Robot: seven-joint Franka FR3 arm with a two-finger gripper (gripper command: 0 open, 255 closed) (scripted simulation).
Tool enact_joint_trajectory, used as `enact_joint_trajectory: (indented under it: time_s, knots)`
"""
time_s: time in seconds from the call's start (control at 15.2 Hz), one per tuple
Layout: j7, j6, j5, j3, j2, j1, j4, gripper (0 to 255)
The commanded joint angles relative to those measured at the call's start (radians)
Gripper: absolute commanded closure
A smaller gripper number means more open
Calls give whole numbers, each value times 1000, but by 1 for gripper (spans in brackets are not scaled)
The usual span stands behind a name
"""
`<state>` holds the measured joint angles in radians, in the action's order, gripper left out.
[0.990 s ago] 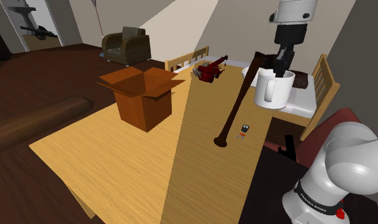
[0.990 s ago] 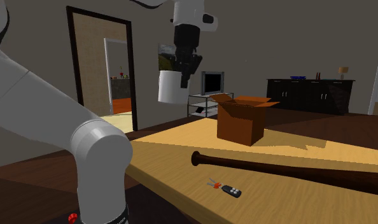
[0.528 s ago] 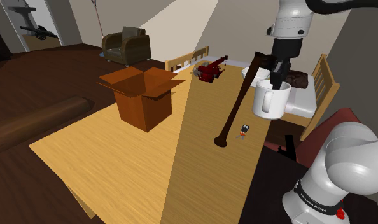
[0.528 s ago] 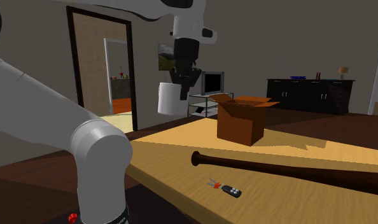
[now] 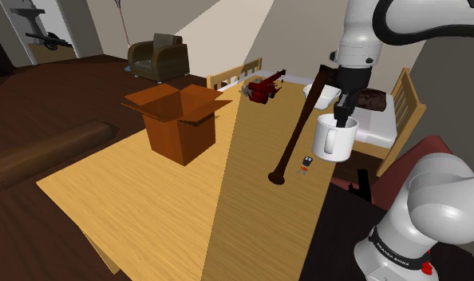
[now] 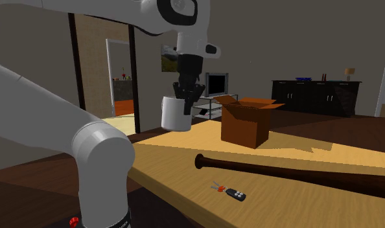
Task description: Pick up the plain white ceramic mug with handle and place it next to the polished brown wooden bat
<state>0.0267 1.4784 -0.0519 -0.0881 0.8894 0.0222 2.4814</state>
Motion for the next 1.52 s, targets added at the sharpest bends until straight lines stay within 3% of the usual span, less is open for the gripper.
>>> enact_joint_trajectory:
  time_s: [0.0,1.45]
  knots:
    - [0,27,-2,-2,9,-1,35,255]
    - [1,320,-24,-23,15,-12,334,255]
